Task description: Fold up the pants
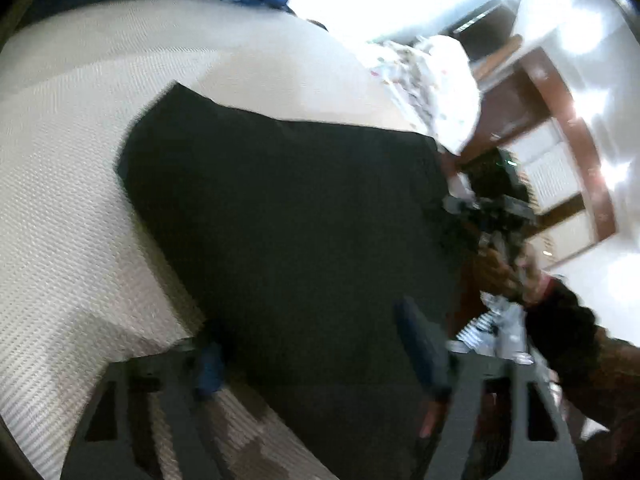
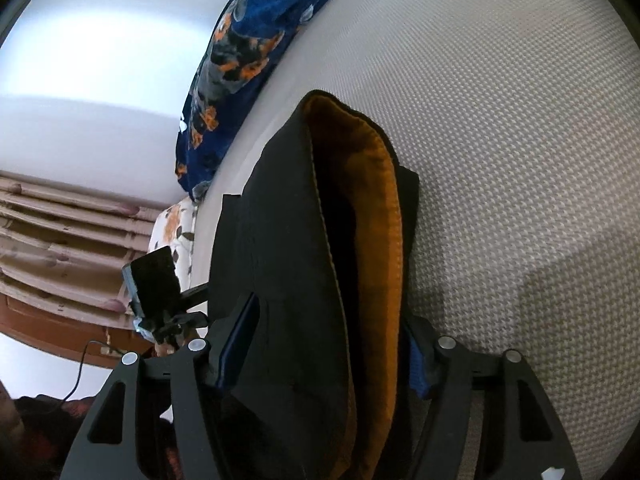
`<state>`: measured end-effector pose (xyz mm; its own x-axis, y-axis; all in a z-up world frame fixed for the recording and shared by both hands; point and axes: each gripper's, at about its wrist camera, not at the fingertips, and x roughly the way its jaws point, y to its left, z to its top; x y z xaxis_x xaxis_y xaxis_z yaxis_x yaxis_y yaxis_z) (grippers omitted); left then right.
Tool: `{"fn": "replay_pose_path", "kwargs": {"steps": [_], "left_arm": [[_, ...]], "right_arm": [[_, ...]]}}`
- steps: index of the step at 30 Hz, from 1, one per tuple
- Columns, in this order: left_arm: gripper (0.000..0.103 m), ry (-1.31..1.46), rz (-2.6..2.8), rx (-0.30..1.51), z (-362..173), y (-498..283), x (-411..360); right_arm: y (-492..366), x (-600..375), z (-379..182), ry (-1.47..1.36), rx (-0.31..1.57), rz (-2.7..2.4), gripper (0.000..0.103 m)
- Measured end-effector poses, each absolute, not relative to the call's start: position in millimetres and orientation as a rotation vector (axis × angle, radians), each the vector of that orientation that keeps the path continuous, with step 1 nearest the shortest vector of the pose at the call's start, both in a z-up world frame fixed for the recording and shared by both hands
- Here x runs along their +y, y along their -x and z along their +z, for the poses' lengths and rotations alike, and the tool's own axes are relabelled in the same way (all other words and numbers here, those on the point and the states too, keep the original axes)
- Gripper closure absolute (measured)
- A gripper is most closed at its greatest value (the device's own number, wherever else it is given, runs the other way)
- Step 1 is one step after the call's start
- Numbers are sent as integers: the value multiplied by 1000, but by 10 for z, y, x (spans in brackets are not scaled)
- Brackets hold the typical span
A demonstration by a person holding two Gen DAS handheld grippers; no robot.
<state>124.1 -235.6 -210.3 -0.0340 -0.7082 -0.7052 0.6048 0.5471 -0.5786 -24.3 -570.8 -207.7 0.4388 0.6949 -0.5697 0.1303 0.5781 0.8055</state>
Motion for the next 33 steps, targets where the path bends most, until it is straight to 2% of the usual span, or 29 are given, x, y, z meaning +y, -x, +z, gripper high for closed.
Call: {"fn": "replay_pose_path", "kwargs": {"steps": [1,2,4,9,19,33], "left_arm": [[63,91,-1020,1195,-2108,-1244,-2348],[65,108,-1008,1198,-2118,-1258,-2326],[70,148,-985,1212,-2134,-1283,-2292],[74,40,-898,1154,-2040,-1146,-2345],[83,-44,-785,1064,-1817,-998,-2092],[87,-97,-658,976,-1619,-891,-1456]], "right_arm": [[243,-5697,-2068,-909,1082,402,53],[258,-5689,-2068,-899,1085,372,61],[289,-5687,-2091,-914,1083,324,66],[359,-5587,-2058,-949,1042,273,73],[539,-5303,-2154,-1089,973,292,76],[327,-4643,-2100,-1125,974,357,77]]}}
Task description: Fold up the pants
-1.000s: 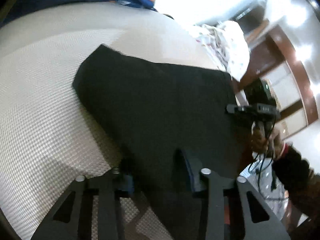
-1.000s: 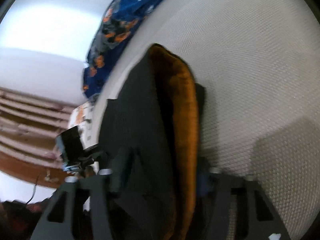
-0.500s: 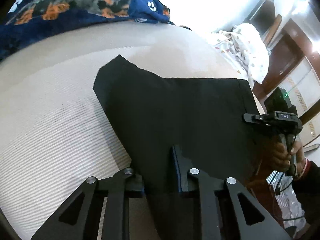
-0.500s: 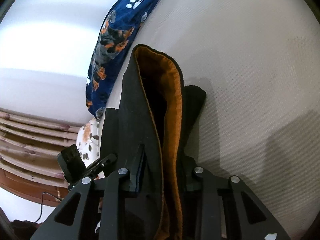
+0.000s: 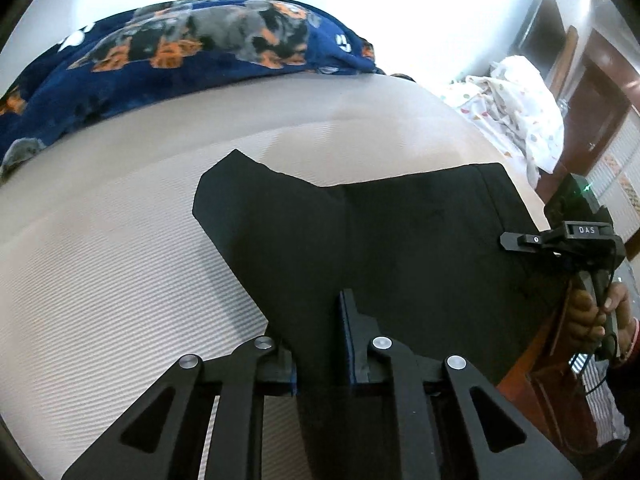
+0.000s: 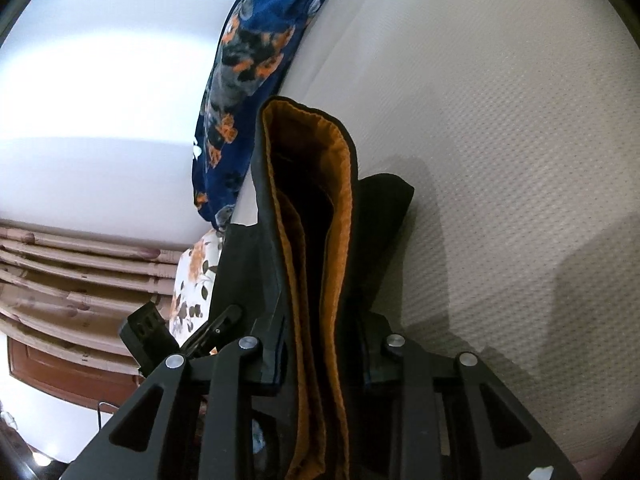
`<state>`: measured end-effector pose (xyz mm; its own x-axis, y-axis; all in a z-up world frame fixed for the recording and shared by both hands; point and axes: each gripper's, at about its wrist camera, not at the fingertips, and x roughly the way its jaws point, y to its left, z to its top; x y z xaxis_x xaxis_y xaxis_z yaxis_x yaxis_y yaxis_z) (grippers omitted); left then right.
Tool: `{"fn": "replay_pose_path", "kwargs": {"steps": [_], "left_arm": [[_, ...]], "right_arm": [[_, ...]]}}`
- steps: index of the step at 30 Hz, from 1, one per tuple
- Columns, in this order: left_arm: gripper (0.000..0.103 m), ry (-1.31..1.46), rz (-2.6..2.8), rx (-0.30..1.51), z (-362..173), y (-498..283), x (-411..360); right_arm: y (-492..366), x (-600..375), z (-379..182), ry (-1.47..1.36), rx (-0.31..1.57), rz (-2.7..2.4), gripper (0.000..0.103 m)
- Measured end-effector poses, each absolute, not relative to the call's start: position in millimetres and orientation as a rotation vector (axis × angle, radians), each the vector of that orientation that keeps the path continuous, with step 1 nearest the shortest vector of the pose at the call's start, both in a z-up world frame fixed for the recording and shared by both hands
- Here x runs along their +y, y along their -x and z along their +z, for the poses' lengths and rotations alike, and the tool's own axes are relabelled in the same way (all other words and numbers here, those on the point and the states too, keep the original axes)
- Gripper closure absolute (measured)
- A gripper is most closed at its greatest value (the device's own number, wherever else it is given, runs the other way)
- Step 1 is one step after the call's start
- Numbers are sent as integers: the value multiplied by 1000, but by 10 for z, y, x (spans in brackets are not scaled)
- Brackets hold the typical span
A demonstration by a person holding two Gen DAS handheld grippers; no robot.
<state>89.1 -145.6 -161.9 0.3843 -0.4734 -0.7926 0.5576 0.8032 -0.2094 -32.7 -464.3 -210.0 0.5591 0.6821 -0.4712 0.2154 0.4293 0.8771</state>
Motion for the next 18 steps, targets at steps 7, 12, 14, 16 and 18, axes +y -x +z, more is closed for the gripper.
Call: {"fn": "replay_pose_path", "kwargs": {"steps": [7,12,14,16,18], "left_arm": [[87,-96,-631,968,-1667,-841,-1245],[87,-119,-630,953,-1671,-789,-1225],[86,-130,-628,948,-1679,-775,-1227],[87,-142,-626,942,-1686,-767,-1231],[87,-147,-622,935,-1684,-764,-1226]], "right_arm": [[190,-4397,-2120,-1088,1023,356,77],[122,-4354,-2121,-1044,1065,344,71],[99,-4334,-2124,-1017,1073,346,69],[72,-4305,-2130,-1003,1078,345,68],[64,-4282,-2129,-992,1076,345,71]]}}
